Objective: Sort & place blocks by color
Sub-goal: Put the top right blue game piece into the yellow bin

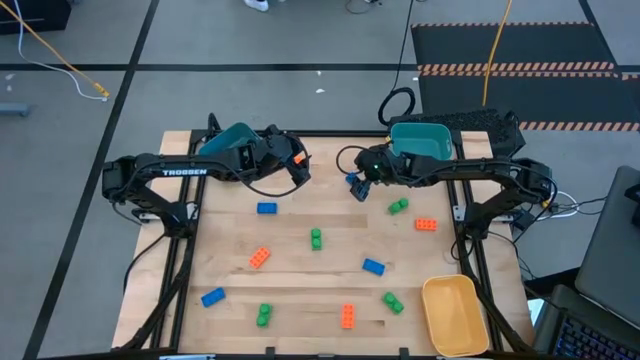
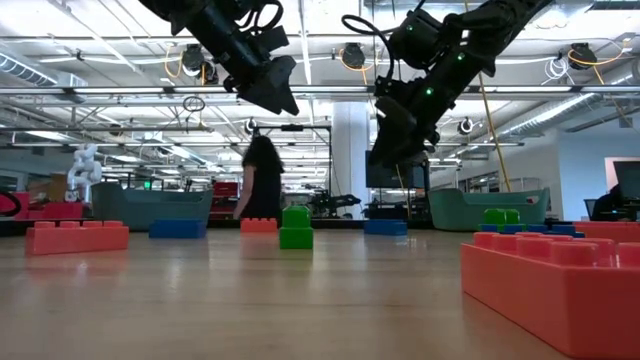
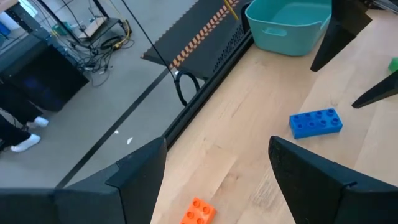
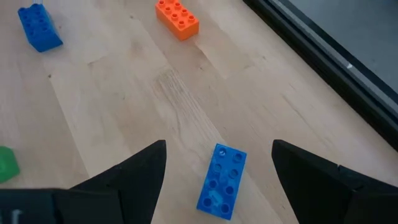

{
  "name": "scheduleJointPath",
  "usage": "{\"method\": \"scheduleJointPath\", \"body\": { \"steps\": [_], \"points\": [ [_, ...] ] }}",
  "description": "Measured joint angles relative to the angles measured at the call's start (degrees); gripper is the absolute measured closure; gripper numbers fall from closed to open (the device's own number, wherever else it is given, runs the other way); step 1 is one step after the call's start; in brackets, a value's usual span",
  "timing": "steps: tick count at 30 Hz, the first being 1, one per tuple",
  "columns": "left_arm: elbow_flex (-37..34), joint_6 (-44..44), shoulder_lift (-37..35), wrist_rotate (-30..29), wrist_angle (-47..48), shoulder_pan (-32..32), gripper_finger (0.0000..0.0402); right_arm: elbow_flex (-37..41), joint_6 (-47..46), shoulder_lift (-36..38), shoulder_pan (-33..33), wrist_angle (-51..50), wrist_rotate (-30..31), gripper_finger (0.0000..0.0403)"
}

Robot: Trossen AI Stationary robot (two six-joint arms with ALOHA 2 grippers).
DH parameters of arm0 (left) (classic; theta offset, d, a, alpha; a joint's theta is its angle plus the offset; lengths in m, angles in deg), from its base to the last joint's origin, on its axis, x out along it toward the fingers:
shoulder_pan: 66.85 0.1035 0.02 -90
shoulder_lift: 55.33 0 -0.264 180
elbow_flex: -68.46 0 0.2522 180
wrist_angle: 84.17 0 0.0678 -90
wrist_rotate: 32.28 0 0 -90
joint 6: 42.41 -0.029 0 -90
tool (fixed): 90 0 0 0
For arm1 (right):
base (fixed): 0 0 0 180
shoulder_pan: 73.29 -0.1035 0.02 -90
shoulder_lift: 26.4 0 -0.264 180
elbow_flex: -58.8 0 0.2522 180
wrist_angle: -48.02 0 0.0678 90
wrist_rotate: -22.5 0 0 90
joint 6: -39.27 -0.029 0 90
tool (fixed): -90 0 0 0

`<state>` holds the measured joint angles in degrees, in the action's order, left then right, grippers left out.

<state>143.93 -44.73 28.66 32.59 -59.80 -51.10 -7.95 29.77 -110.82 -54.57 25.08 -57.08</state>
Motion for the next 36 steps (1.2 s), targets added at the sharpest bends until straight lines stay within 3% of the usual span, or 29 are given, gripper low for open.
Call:
{"method": "scheduleJointPath", "body": {
  "steps": [16,22,36],
  "points": [
    [0.0,-1.7,0.0,0.1,2.7,0.0,0.0115,0.1,-2.7,-14.2,-0.1,2.0,-1.0,0.0115],
    [0.0,-1.7,0.0,0.1,3.0,0.0,0.0115,0.0,-3.0,-16.5,0.1,2.0,-1.4,0.0118],
    [0.0,-1.7,0.0,0.1,3.3,0.0,0.0115,0.1,0.2,-16.4,0.0,1.0,-1.5,0.021]
  ]
}}
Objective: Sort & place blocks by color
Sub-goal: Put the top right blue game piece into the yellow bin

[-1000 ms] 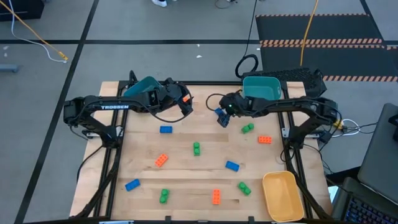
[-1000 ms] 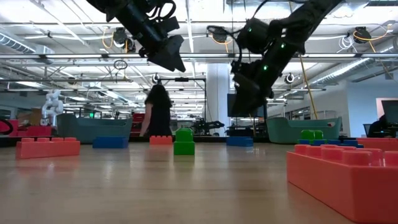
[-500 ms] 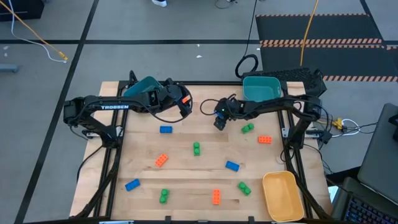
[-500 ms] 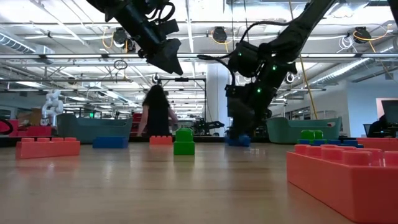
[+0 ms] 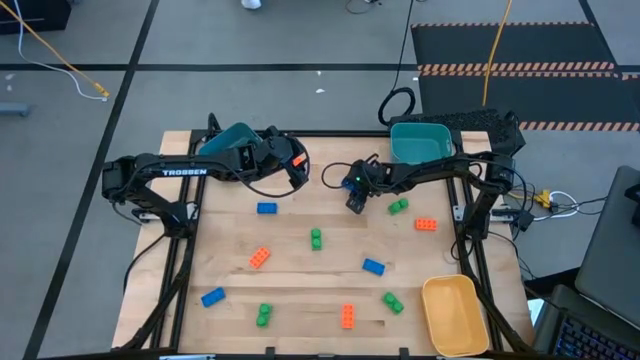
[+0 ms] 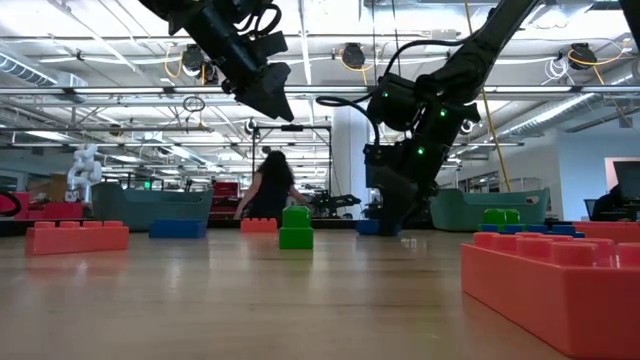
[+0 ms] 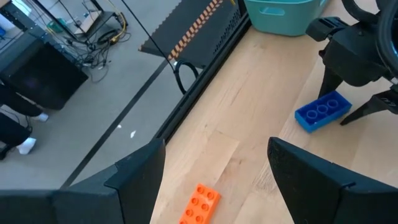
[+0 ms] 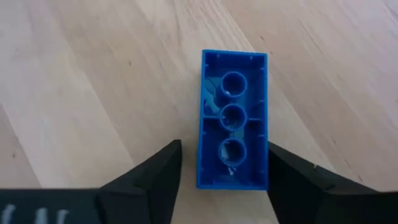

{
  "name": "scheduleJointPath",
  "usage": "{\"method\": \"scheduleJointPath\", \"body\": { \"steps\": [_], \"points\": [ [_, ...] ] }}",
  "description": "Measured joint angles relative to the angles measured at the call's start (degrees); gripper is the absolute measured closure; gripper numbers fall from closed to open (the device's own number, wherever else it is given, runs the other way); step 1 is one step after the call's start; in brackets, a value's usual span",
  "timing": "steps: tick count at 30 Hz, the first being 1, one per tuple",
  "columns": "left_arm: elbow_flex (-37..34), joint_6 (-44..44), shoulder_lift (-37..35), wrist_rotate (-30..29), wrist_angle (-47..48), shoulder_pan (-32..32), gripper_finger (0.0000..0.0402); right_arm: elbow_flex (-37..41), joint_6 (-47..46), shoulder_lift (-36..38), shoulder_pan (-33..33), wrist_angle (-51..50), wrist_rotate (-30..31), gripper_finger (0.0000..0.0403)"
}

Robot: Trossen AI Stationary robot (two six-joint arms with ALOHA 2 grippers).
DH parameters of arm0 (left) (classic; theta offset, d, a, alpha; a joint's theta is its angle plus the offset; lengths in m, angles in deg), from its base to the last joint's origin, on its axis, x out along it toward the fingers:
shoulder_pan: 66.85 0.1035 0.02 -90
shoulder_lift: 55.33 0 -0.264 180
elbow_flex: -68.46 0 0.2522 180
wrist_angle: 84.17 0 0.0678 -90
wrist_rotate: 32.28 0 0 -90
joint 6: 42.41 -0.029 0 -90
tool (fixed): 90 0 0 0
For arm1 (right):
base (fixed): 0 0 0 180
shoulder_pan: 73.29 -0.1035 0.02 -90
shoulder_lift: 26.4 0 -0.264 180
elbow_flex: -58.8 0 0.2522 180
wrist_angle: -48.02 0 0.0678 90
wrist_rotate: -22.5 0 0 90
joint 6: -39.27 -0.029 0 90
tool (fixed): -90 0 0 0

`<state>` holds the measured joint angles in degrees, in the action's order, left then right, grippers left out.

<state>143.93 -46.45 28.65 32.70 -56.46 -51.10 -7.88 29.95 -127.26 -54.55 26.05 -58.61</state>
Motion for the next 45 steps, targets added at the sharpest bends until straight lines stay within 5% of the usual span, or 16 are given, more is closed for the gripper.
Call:
{"method": "scheduleJointPath", "body": {
  "steps": [6,12,24,31,35,45],
  "points": [
    [0.0,0.0,0.0,0.0,0.0,0.0,0.0115,0.0,2.9,0.0,0.0,0.1,0.3,0.0268],
    [0.0,0.0,0.0,0.0,1.0,0.0,0.0115,0.1,7.2,1.9,-0.2,-3.9,0.3,0.027],
    [0.0,-0.4,0.0,0.0,1.2,0.0,0.0115,0.1,12.8,26.8,-11.3,-29.4,-5.8,0.027],
    [0.0,0.2,0.0,0.0,1.3,-0.1,0.0115,0.1,1.8,42.1,-22.8,-39.6,-14.9,0.027],
    [0.0,0.7,0.0,0.0,1.3,-0.1,0.0115,0.1,-6.9,47.6,-30.5,-42.9,-15.4,0.027],
    [0.0,3.0,0.0,0.0,3.6,-0.1,0.0115,0.0,-20.5,47.4,-49.3,-52.3,-16.9,0.027]
  ]
}}
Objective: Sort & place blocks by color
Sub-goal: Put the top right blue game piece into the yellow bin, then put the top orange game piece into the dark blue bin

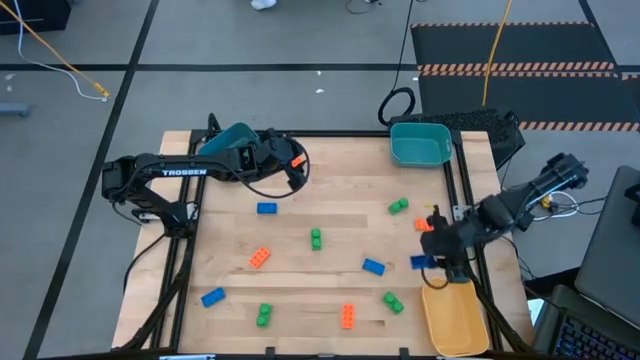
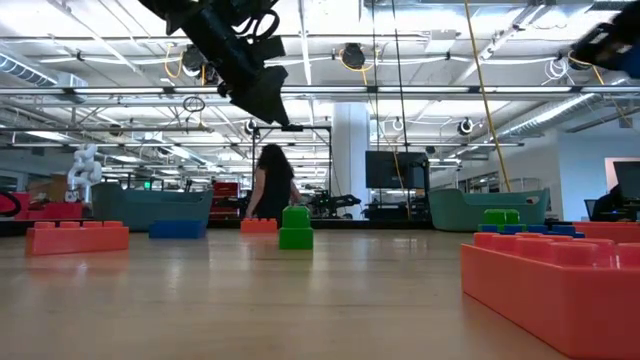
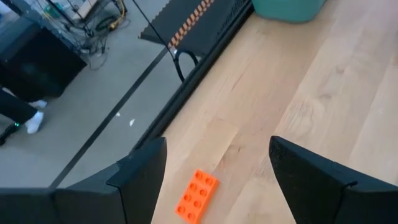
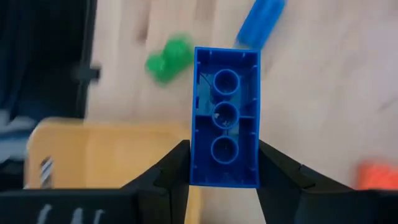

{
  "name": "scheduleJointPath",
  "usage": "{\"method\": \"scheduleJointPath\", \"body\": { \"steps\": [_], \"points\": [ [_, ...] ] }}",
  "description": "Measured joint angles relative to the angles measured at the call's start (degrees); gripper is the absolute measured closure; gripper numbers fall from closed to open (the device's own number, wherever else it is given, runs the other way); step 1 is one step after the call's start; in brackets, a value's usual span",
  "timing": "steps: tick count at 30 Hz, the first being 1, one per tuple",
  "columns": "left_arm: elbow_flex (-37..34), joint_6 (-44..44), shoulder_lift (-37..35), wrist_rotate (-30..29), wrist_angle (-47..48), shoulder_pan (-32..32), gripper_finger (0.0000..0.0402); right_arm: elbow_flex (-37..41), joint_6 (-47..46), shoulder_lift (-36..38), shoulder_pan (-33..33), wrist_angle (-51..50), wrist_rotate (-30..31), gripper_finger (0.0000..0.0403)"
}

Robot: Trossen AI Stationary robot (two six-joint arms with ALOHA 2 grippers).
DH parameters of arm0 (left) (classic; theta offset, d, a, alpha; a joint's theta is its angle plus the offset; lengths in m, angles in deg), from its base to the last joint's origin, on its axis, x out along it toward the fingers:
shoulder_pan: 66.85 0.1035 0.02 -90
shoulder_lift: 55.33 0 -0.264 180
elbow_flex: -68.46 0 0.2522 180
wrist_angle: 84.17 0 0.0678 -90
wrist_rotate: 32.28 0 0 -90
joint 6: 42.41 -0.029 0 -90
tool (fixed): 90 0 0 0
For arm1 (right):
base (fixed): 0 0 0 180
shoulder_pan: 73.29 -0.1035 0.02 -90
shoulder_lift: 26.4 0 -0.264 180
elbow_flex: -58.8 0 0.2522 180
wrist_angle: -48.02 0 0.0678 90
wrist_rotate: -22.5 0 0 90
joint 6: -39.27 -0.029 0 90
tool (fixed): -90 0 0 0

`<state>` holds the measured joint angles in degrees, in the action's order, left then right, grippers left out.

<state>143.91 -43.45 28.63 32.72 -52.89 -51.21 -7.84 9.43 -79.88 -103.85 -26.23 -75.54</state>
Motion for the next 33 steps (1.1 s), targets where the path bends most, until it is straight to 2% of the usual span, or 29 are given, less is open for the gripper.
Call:
{"method": "scheduleJointPath", "body": {
  "steps": [5,10,17,21,28,33],
  "points": [
    [0.0,1.3,0.0,0.0,2.0,0.0,0.0115,0.0,-9.9,-2.6,-6.9,-1.5,-4.1,0.027],
    [0.0,1.9,0.0,0.0,2.4,0.0,0.0115,0.0,-18.5,-3.5,-13.1,3.3,-4.2,0.027],
    [0.0,2.3,0.0,0.0,2.4,0.0,0.0115,0.4,-28.9,-6.2,-20.5,2.7,-4.2,0.027],
    [0.0,2.5,0.0,0.0,2.4,0.0,0.0115,1.7,-32.6,-7.6,-22.6,2.8,-4.4,0.0265],
    [0.0,2.6,0.0,0.0,2.4,0.0,0.0115,4.0,-38.4,-7.7,-23.6,2.8,-5.8,0.0228],
    [0.0,3.0,0.0,0.0,2.4,0.0,0.0115,4.0,-38.5,-7.5,-23.6,3.5,-5.8,0.0208]
  ]
}}
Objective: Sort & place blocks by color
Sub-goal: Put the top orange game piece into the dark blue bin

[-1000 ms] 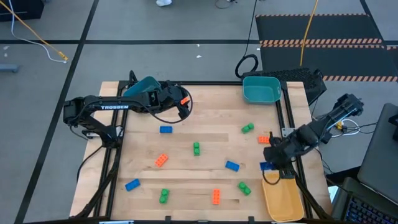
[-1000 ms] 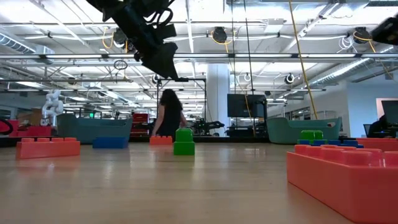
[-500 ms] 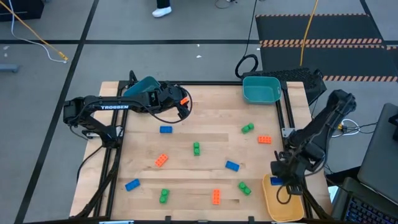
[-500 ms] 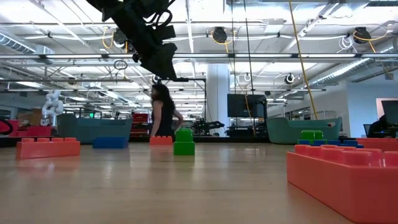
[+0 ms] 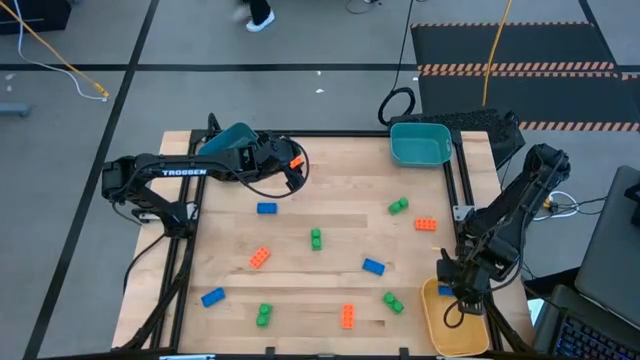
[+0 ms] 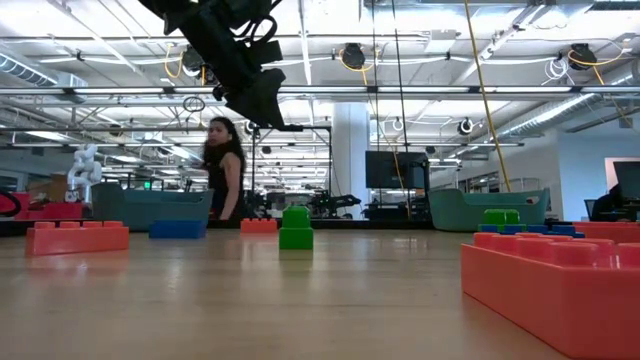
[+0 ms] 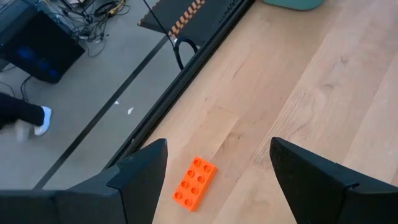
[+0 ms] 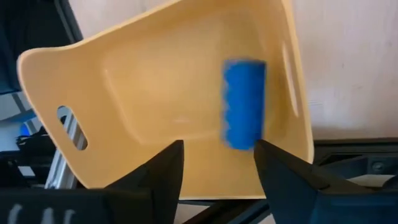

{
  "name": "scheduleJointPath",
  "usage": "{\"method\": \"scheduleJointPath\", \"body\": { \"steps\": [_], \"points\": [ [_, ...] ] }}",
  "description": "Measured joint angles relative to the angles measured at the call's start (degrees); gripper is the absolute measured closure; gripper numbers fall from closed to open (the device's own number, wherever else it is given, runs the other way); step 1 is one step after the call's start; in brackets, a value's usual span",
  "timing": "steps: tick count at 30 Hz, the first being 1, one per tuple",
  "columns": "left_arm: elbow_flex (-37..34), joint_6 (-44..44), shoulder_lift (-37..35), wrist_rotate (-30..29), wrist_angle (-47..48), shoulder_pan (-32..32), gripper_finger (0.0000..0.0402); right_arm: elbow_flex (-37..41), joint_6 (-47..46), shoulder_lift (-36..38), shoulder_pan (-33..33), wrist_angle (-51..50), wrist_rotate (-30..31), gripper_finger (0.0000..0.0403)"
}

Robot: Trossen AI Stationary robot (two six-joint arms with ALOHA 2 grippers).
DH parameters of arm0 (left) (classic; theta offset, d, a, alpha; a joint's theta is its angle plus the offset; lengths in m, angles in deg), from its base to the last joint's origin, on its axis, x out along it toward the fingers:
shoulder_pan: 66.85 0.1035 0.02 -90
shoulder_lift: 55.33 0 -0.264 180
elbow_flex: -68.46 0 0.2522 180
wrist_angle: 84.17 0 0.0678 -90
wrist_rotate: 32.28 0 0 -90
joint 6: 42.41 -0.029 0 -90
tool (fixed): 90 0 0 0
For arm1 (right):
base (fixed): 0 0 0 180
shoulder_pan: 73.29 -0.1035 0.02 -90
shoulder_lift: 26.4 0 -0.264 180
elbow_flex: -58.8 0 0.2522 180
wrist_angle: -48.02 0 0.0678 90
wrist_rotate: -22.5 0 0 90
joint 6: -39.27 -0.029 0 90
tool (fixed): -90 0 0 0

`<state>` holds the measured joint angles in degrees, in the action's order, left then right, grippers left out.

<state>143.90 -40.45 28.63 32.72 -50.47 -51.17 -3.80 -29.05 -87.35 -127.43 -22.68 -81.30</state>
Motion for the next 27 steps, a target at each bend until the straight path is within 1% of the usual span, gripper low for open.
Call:
{"method": "scheduleJointPath", "body": {
  "steps": [6,9,13,20,23,25,27],
  "points": [
    [0.0,0.2,0.0,0.0,0.0,0.0,0.0115,0.0,-1.6,2.6,0.2,0.3,0.0,0.0195],
    [0.0,0.3,0.0,0.0,-0.1,0.0,0.0115,0.0,-0.9,4.4,1.4,-0.5,0.5,0.0194],
    [0.0,0.8,0.0,0.0,-1.2,-0.1,0.0115,0.0,2.2,6.6,3.9,-2.9,5.3,0.0193],
    [0.0,0.1,0.0,0.0,-1.8,-0.8,0.0115,0.0,12.9,9.3,12.3,-2.9,11.2,0.0193],
    [0.0,-0.5,0.0,0.0,-1.8,-1.2,0.0115,0.0,20.1,9.4,16.6,-1.7,14.5,0.0193],
    [0.0,-0.5,0.0,0.0,-1.8,-1.2,0.0115,0.0,26.2,9.4,19.5,-0.3,18.3,0.0193],
    [0.0,0.6,0.0,-1.0,-1.6,-0.7,0.0115,0.0,33.0,9.4,22.0,0.6,25.5,0.0193]
  ]
}}
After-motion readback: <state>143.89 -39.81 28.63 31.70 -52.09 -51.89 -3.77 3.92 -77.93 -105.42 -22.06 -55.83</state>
